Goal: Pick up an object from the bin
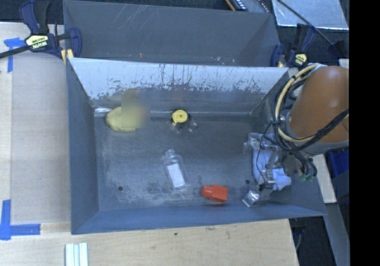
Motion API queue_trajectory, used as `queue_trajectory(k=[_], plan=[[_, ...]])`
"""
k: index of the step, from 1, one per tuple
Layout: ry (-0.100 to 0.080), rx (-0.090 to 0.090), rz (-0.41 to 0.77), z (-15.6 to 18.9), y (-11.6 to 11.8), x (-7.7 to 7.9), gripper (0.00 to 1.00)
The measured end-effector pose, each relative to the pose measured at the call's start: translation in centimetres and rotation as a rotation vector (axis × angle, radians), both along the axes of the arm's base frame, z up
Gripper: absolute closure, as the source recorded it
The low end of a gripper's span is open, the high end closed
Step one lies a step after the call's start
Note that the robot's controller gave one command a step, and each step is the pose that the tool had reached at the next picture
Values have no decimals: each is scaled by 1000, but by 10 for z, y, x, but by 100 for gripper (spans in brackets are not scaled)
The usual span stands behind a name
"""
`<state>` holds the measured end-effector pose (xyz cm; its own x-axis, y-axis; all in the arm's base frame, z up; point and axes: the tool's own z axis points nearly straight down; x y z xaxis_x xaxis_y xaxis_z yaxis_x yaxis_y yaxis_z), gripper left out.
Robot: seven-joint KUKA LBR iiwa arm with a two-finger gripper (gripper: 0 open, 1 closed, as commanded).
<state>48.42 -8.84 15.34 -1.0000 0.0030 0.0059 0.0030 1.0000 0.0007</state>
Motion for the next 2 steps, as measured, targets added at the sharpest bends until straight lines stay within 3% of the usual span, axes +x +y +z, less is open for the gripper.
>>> queue_trajectory(k=[1,2], plan=[[-9,-1,3,4,0,2,0],[-6,-2,102,-22,-59,8,0]])
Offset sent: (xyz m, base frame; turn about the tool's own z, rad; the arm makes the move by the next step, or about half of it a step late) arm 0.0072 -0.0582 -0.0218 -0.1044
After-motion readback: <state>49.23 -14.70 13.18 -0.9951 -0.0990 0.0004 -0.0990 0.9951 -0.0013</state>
